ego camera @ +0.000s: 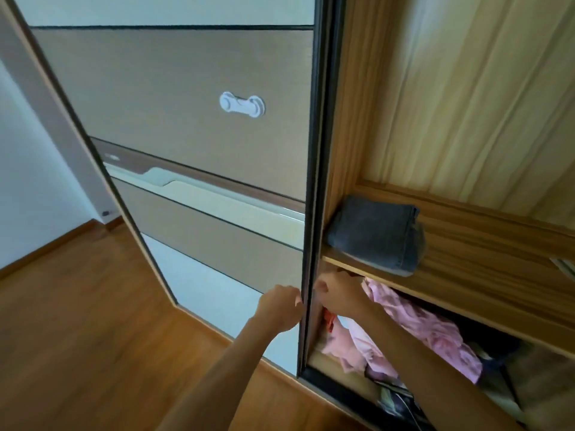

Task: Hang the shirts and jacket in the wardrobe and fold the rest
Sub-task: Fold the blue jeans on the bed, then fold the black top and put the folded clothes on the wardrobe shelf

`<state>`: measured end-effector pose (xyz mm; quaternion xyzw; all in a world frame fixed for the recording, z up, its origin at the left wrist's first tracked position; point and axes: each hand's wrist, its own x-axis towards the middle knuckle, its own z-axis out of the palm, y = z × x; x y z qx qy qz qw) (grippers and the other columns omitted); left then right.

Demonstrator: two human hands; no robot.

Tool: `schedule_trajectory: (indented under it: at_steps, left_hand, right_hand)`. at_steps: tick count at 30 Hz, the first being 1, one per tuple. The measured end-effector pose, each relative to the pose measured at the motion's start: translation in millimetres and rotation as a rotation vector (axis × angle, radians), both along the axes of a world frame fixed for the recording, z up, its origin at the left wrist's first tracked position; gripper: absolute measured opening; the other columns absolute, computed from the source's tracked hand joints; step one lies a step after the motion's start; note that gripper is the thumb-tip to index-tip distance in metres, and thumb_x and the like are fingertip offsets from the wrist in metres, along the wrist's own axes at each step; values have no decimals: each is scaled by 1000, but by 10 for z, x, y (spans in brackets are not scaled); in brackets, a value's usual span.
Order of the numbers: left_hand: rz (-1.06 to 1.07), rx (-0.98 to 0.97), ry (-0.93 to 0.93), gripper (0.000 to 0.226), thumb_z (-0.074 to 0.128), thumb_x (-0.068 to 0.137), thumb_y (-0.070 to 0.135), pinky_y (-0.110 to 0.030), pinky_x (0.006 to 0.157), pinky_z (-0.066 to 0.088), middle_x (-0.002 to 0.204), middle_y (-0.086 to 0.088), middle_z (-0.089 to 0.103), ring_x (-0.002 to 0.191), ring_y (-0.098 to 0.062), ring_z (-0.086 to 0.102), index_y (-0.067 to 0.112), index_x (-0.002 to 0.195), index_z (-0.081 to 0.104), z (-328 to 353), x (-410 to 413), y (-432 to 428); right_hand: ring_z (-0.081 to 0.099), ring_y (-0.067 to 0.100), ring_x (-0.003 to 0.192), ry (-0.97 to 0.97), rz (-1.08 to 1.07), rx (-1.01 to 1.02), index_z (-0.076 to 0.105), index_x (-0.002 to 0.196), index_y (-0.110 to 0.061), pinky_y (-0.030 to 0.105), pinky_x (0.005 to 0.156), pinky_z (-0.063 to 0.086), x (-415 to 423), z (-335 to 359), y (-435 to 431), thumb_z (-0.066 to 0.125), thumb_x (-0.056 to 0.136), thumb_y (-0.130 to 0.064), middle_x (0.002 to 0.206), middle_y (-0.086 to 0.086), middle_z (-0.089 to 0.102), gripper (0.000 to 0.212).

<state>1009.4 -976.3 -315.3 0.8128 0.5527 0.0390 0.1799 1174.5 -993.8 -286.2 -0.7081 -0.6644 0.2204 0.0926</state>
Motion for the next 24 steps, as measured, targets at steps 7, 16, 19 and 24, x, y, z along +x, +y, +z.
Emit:
schedule_trajectory:
  at_steps: [7, 16, 19, 24]
  left_hand:
    - [300, -101, -11, 31, 50, 99, 32, -28, 86, 57, 119, 4, 69, 103, -16, 68, 18, 121, 67, -119, -1497, -740]
    - [792, -152, 8, 24, 52, 93, 25, -33, 82, 57, 106, 2, 71, 95, -19, 68, 21, 109, 70, 166, -3157, -1829]
    - [940, -131, 21, 24, 52, 92, 29, -33, 85, 55, 107, 0, 71, 101, -23, 67, 24, 106, 70, 243, -3598, -2180]
    - [1155, -124, 21, 25, 48, 89, 28, -35, 85, 56, 105, 0, 72, 100, -26, 68, 24, 97, 72, 308, -4192, -2684]
  right_hand:
    - [63, 18, 101, -64, 326, -83, 66, 115, -24, 27, 79, 49, -1233, -30, -274, 47, 89, -13, 117, -1, 66, 34]
    - [66, 20, 104, -48, 741, 8, 68, 116, -21, 29, 89, 52, -3010, 111, -568, 59, 95, -20, 120, 2, 69, 23]
    - [65, 19, 109, -23, 895, 15, 69, 116, -22, 31, 93, 54, -3566, 191, -698, 56, 97, -17, 123, 0, 68, 23]
    - [67, 20, 103, -44, 1110, -10, 71, 112, -25, 33, 89, 55, -4410, 272, -915, 54, 93, -17, 116, -2, 70, 28]
